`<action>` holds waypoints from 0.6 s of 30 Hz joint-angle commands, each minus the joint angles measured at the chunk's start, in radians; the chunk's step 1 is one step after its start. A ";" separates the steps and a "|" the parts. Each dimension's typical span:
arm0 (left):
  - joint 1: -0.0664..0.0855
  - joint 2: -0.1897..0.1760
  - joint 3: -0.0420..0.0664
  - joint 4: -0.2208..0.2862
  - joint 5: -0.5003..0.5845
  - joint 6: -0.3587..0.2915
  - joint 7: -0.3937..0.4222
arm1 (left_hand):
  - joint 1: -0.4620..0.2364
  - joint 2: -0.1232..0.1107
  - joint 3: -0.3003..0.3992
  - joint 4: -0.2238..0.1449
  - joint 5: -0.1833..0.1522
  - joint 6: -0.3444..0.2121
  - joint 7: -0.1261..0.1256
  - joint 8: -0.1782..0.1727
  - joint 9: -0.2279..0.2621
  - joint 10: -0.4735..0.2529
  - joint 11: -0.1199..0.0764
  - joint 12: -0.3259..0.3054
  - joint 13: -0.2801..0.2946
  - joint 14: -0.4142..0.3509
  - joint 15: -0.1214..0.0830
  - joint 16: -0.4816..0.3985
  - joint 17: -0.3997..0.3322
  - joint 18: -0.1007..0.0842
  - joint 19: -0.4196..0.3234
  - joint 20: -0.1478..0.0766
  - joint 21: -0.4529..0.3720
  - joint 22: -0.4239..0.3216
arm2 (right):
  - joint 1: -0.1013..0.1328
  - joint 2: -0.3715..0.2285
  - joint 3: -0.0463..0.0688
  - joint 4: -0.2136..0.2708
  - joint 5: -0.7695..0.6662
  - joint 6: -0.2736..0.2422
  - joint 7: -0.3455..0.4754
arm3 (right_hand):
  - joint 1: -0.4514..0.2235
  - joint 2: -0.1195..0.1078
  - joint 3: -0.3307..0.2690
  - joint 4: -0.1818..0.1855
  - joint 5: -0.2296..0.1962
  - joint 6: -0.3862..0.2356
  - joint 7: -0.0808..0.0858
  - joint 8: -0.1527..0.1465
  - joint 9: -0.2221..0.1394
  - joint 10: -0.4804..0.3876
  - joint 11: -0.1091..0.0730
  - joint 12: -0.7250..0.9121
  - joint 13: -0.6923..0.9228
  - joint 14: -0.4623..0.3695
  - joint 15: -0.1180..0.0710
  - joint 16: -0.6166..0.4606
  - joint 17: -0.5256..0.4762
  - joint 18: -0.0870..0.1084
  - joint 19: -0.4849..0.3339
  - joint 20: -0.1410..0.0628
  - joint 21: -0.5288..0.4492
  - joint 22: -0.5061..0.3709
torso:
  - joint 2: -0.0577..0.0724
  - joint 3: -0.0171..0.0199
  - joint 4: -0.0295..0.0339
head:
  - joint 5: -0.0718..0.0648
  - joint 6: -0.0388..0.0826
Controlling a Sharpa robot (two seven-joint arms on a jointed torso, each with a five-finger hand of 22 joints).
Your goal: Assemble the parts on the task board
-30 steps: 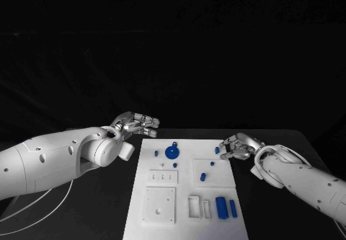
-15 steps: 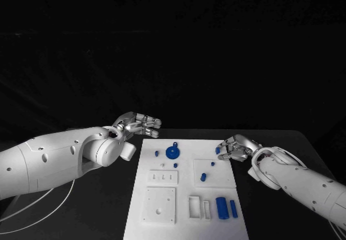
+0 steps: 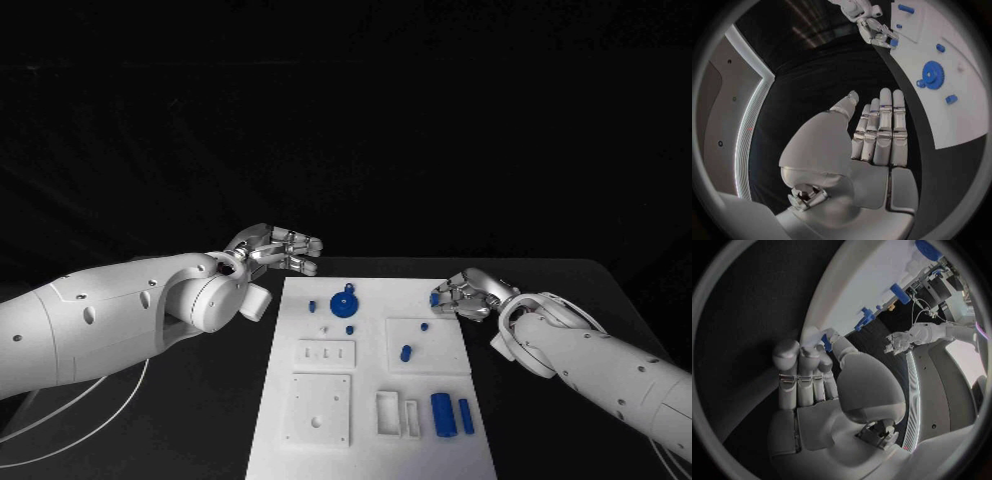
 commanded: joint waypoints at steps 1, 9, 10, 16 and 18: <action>0.000 0.001 0.001 0.002 -0.003 0.013 -0.001 | -0.006 -0.001 -0.005 0.000 0.003 -0.007 0.001 -0.002 0.000 -0.006 -0.001 -0.005 0.001 0.001 0.002 -0.003 0.000 -0.004 0.003 0.001 -0.004 -0.002 | -0.002 0.004 -0.001 -0.004 0.003 0.023 0.000 | -0.004 0.009 0.065 -0.006 -0.058 0.008 0.000 -0.002 0.000 -0.005 0.004 0.003 0.000 -0.003 0.004 0.002 0.001 0.007 -0.001 0.007 0.003 0.092 | 0.000 0.0008 0.0004 | 0.000 -0.002; 0.000 0.000 0.001 0.004 -0.003 0.012 -0.004 | -0.006 -0.001 -0.005 0.000 0.003 -0.007 0.001 -0.002 0.000 -0.006 -0.001 -0.005 0.001 0.001 0.002 -0.003 0.000 -0.004 0.003 0.001 -0.004 -0.002 | -0.002 0.009 -0.001 -0.008 0.004 0.025 -0.002 | -0.035 -0.023 0.181 0.001 -0.080 0.016 -0.001 -0.001 0.000 -0.005 0.004 0.006 -0.001 -0.003 0.004 0.003 0.003 0.007 -0.003 0.007 0.008 0.092 | 0.000 0.0003 -0.0003 | 0.003 -0.003; 0.000 0.000 0.001 0.004 -0.003 0.012 -0.004 | -0.006 -0.001 -0.005 0.000 0.003 -0.007 0.001 -0.002 0.000 -0.006 -0.001 -0.005 0.001 0.001 0.002 -0.003 0.000 -0.004 0.003 0.001 -0.004 -0.002 | -0.002 0.010 -0.001 -0.008 0.004 0.026 -0.002 | -0.036 -0.025 0.180 0.002 -0.077 0.018 -0.001 -0.001 0.001 -0.004 0.004 0.006 -0.001 -0.003 0.004 0.002 0.002 0.007 -0.003 0.007 0.008 0.091 | 0.000 0.0000 -0.0004 | 0.003 -0.003; 0.000 0.000 0.001 0.007 -0.003 0.014 -0.006 | -0.003 -0.001 -0.006 0.001 0.002 -0.010 0.001 -0.001 0.001 -0.008 -0.001 -0.005 0.001 0.001 0.002 -0.003 0.000 -0.004 0.004 0.001 -0.006 -0.004 | -0.002 0.012 -0.001 -0.011 0.004 0.027 -0.003 | -0.032 -0.037 0.161 0.004 -0.063 0.016 -0.001 -0.002 0.000 -0.004 0.005 0.006 -0.003 -0.003 0.005 0.002 0.002 0.008 -0.004 0.007 0.008 0.091 | 0.000 0.0008 -0.0008 | 0.003 -0.003; 0.000 0.000 0.001 0.007 -0.003 0.014 -0.007 | -0.003 -0.001 -0.006 0.001 0.002 -0.010 0.001 -0.001 0.001 -0.008 -0.001 -0.005 0.001 0.001 0.002 -0.003 0.000 -0.004 0.004 0.001 -0.006 -0.004 | -0.002 0.012 -0.001 -0.011 0.004 0.026 -0.003 | -0.031 -0.040 0.151 0.005 -0.053 0.014 -0.001 -0.002 0.000 -0.004 0.004 0.006 -0.003 -0.003 0.005 0.002 0.003 0.008 -0.004 0.007 0.007 0.091 | 0.000 0.0010 -0.0010 | 0.003 -0.002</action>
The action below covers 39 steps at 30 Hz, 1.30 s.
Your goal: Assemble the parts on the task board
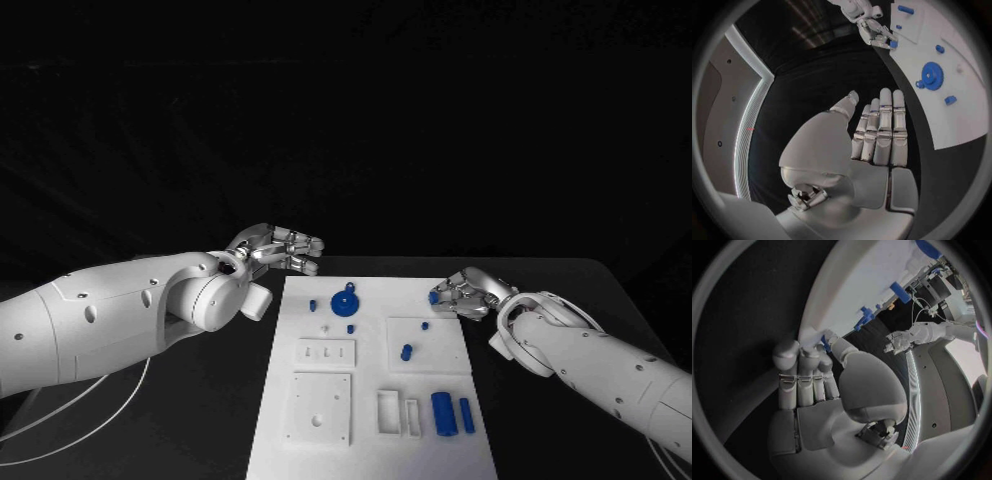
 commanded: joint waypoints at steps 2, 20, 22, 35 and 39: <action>0.000 0.001 0.001 0.003 -0.003 0.014 0.000 | -0.003 -0.001 -0.006 0.001 0.002 -0.008 0.000 -0.001 0.001 -0.008 -0.001 -0.005 0.001 0.001 0.002 -0.003 0.000 -0.004 0.004 0.001 -0.006 -0.001 | -0.003 0.002 -0.002 -0.004 -0.002 0.022 -0.004 | -0.002 -0.018 -0.032 0.004 0.017 0.000 -0.001 -0.001 0.001 -0.002 0.003 0.001 -0.003 -0.003 0.005 0.001 -0.001 0.008 0.000 0.004 0.001 0.090 | 0.000 0.0009 -0.0010 | 0.000 0.001; 0.000 0.003 0.001 0.002 -0.003 0.015 -0.003 | -0.002 -0.002 -0.009 0.001 0.001 -0.010 0.001 -0.001 0.001 -0.009 0.000 -0.005 0.002 0.001 0.003 -0.003 0.000 -0.004 0.005 0.001 -0.007 -0.002 | -0.003 0.019 -0.002 -0.024 -0.001 0.006 -0.008 | 0.016 -0.006 -0.102 0.026 0.015 -0.012 0.002 -0.001 0.001 -0.001 0.005 -0.001 -0.007 -0.002 0.006 0.000 -0.002 0.009 0.003 0.005 -0.003 0.090 | 0.000 0.0008 0.0005 | 0.001 0.002; 0.000 0.003 0.001 0.002 -0.003 0.015 -0.003 | -0.002 -0.002 -0.009 0.001 0.001 -0.010 0.001 -0.001 0.001 -0.009 0.000 -0.005 0.002 0.001 0.003 -0.003 0.000 -0.004 0.005 0.001 -0.007 -0.002 | -0.003 0.021 -0.003 -0.026 0.000 0.006 -0.008 | 0.017 -0.005 -0.102 0.026 0.015 -0.011 0.001 -0.001 0.001 -0.001 0.005 -0.001 -0.007 -0.002 0.006 0.000 -0.002 0.009 0.003 0.005 -0.002 0.090 | 0.001 0.0007 0.0002 | 0.001 0.001; 0.000 0.003 0.001 0.001 -0.004 0.017 -0.006 | -0.002 -0.002 -0.009 0.001 0.001 -0.010 0.001 -0.001 0.001 -0.009 0.000 -0.005 0.002 0.001 0.003 -0.003 0.000 -0.004 0.005 0.001 -0.007 -0.002 | -0.003 0.025 -0.003 -0.030 0.001 0.008 -0.005 | 0.022 0.026 -0.078 0.012 -0.001 0.103 -0.028 0.002 0.007 0.006 -0.010 0.005 -0.003 0.001 -0.005 0.004 0.002 0.004 0.004 -0.003 0.005 0.092 | 0.000 0.0008 -0.0014 | 0.002 0.000; 0.000 0.003 0.001 0.002 -0.005 0.019 -0.006 | 0.000 0.000 -0.010 0.002 0.002 -0.010 0.001 -0.001 0.001 -0.009 0.000 -0.005 0.002 0.001 0.003 -0.003 0.000 -0.003 0.007 0.001 -0.009 -0.004 | -0.003 0.025 -0.003 -0.027 0.001 -0.009 -0.005 | 0.026 0.042 -0.061 0.000 -0.022 0.140 -0.038 0.001 0.009 0.010 -0.017 0.005 -0.001 0.001 -0.012 0.002 0.003 -0.002 0.005 -0.011 0.009 0.093 | 0.000 0.0014 -0.0019 | 0.001 -0.001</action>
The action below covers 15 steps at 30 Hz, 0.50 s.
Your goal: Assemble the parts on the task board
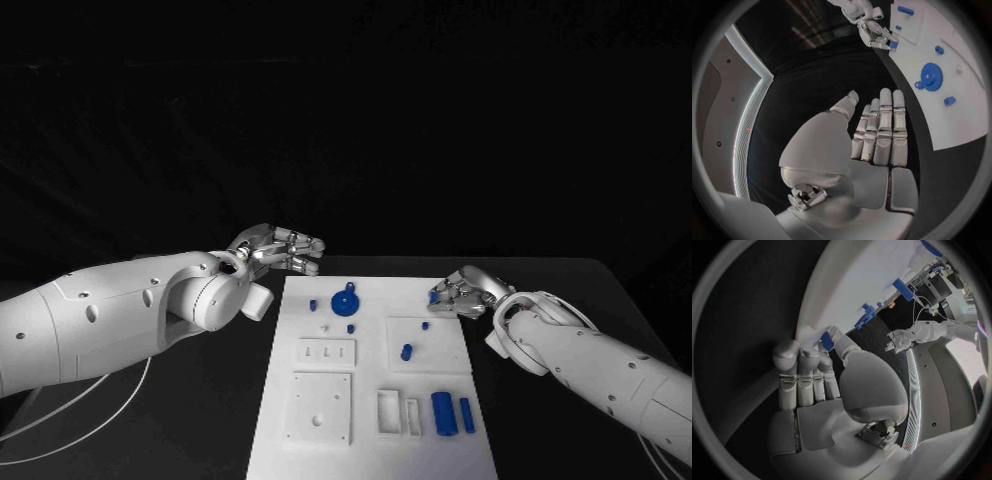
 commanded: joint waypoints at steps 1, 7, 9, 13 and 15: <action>0.000 0.001 0.001 0.003 -0.005 0.017 0.002 | 0.000 0.001 -0.007 0.000 0.001 -0.006 -0.004 -0.001 0.001 -0.007 -0.001 -0.005 0.002 0.002 0.002 -0.003 0.000 -0.003 0.007 0.001 -0.007 -0.003 | -0.006 0.001 -0.004 0.000 -0.006 0.000 -0.009 | 0.003 0.026 0.019 -0.004 -0.011 0.018 -0.004 0.005 0.007 0.004 -0.009 0.006 0.003 -0.001 -0.009 0.003 0.003 -0.003 0.001 -0.008 0.007 0.093 | -0.001 0.0007 -0.0011 | 0.000 0.000; 0.000 0.001 0.001 0.001 -0.016 0.028 0.000 | 0.003 0.010 0.001 -0.001 0.001 0.024 -0.015 0.002 0.002 0.019 -0.011 -0.005 0.001 0.007 -0.003 0.001 0.001 -0.005 0.009 -0.003 -0.003 -0.001 | -0.006 -0.002 -0.004 0.016 0.010 -0.045 -0.009 | -0.006 0.026 0.047 -0.016 -0.010 0.027 -0.006 0.005 0.007 0.012 -0.012 0.007 0.007 0.002 -0.012 0.008 0.011 -0.005 0.004 -0.012 0.012 0.094 | -0.001 0.0014 -0.0009 | 0.000 0.002; 0.000 0.001 0.001 0.000 -0.022 0.031 -0.002 | 0.003 0.011 0.003 -0.001 0.001 0.034 -0.018 0.002 0.002 0.030 -0.015 -0.005 0.002 0.013 -0.006 0.006 0.003 -0.006 0.013 -0.006 0.001 0.002 | -0.006 -0.004 -0.004 0.025 0.017 -0.057 -0.012 | -0.009 0.024 0.048 -0.015 -0.009 0.028 -0.007 0.005 0.007 0.014 -0.013 0.007 0.008 0.003 -0.012 0.008 0.012 -0.005 0.004 -0.012 0.013 0.094 | -0.001 0.0021 -0.0014 | 0.001 0.003; 0.001 0.001 0.001 -0.004 -0.040 0.032 -0.013 | -0.004 0.014 0.004 0.002 0.000 0.060 -0.029 0.002 0.003 0.074 -0.031 -0.004 0.002 0.040 -0.020 0.032 0.015 -0.008 0.030 -0.019 0.020 0.012 | -0.006 -0.017 -0.003 0.060 0.031 -0.072 -0.027 | -0.011 0.020 0.049 -0.016 -0.005 0.029 -0.007 0.005 0.007 0.014 -0.014 0.005 0.007 0.004 -0.012 0.009 0.014 -0.005 0.005 -0.012 0.013 0.094 | -0.004 0.0016 -0.0028 | 0.003 0.004; 0.001 0.000 0.001 -0.005 -0.049 0.024 -0.019 | -0.009 0.013 0.002 0.003 -0.001 0.070 -0.033 0.000 0.002 0.099 -0.039 -0.005 0.002 0.052 -0.029 0.054 0.026 -0.012 0.039 -0.028 0.033 0.021 | -0.005 -0.025 -0.003 0.080 0.034 -0.074 -0.036 | -0.010 0.019 0.051 -0.017 -0.006 0.029 -0.007 0.005 0.007 0.014 -0.015 0.005 0.007 0.004 -0.012 0.009 0.014 -0.005 0.006 -0.012 0.012 0.093 | -0.006 0.0009 -0.0045 | 0.003 0.005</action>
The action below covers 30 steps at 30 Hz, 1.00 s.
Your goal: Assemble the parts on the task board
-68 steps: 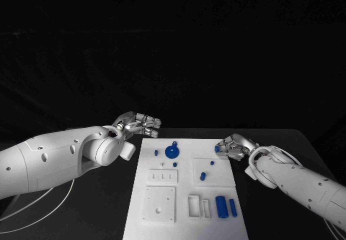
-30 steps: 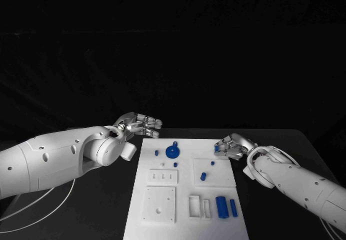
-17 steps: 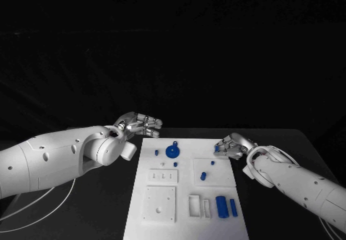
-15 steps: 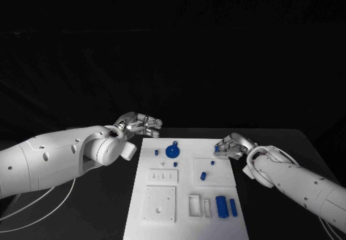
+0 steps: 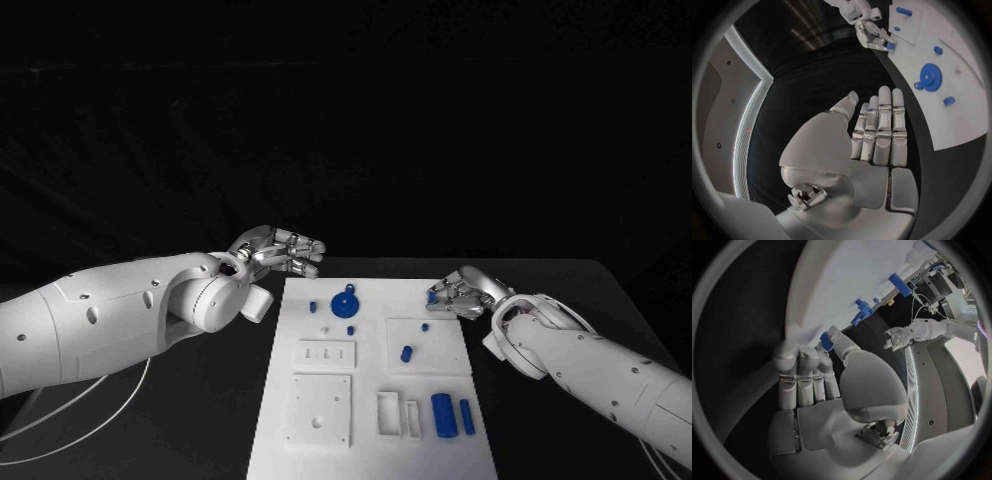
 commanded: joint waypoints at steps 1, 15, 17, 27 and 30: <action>0.001 0.001 0.002 -0.002 -0.035 0.006 -0.017 | -0.002 0.005 0.000 0.003 -0.001 0.001 -0.002 -0.001 0.000 0.037 -0.012 0.001 0.003 0.029 -0.009 0.030 0.013 -0.012 0.016 -0.009 0.016 0.010 | 0.004 -0.011 0.002 0.035 0.021 -0.030 -0.027 | -0.003 0.002 0.008 -0.002 0.005 0.024 -0.004 0.004 0.006 0.001 -0.003 0.004 0.001 0.003 -0.004 0.005 0.001 -0.005 -0.001 -0.005 0.005 0.094 | -0.004 -0.0002 -0.0029 | 0.002 0.002; 0.034 0.039 0.007 -0.035 -0.153 0.064 -0.193 | -0.041 0.009 -0.119 0.010 -0.015 0.017 -0.033 -0.001 0.001 0.247 -0.105 0.242 0.081 0.053 -0.112 0.582 0.313 -0.036 0.043 -0.119 0.368 0.272 | 0.047 -0.033 0.005 0.207 -0.021 0.028 -0.194 | 0.001 -0.001 0.031 -0.004 -0.003 0.015 0.001 0.003 0.005 -0.001 -0.002 -0.002 0.001 0.005 -0.003 0.004 0.009 -0.003 0.002 -0.005 0.001 0.093 | -0.041 -0.0024 -0.0198 | 0.017 -0.008; 0.036 0.053 0.006 -0.038 -0.159 0.084 -0.230 | -0.044 0.011 -0.126 0.010 -0.015 0.018 -0.035 -0.001 0.002 0.248 -0.106 0.248 0.083 0.043 -0.112 0.605 0.314 -0.033 0.027 -0.119 0.389 0.294 | 0.049 -0.025 0.005 0.227 -0.033 0.033 -0.223 | -0.003 -0.009 0.049 -0.006 -0.003 0.016 0.001 0.004 0.006 0.001 -0.002 -0.003 0.001 0.006 -0.003 0.003 0.011 -0.003 0.003 -0.005 0.002 0.094 | -0.045 -0.0044 -0.0202 | 0.020 -0.011; 0.039 0.125 0.001 -0.043 -0.205 0.072 -0.351 | -0.086 -0.008 -0.144 0.042 -0.026 0.015 -0.027 -0.004 -0.002 0.168 -0.076 0.173 0.047 -0.002 -0.089 0.582 0.276 -0.033 -0.019 -0.102 0.379 0.304 | 0.051 0.015 -0.008 0.324 -0.108 0.026 -0.366 | -0.009 -0.023 0.084 -0.002 -0.006 0.018 0.001 0.004 0.006 0.003 -0.003 -0.005 0.002 0.009 -0.005 -0.001 0.015 -0.003 0.008 -0.007 0.001 0.094 | -0.058 -0.0102 -0.0226 | 0.030 -0.024; 0.039 0.140 0.001 -0.046 -0.218 0.057 -0.371 | -0.087 -0.022 -0.137 0.051 -0.026 0.001 -0.022 -0.001 -0.001 0.151 -0.065 0.138 0.015 0.006 -0.081 0.582 0.265 -0.017 -0.011 -0.087 0.365 0.297 | 0.051 0.022 -0.013 0.344 -0.123 0.022 -0.395 | -0.008 -0.023 0.085 -0.002 -0.006 0.018 0.001 0.004 0.006 0.003 -0.003 -0.005 0.002 0.009 -0.004 -0.001 0.016 -0.003 0.008 -0.007 0.001 0.094 | -0.060 -0.0113 -0.0231 | 0.031 -0.026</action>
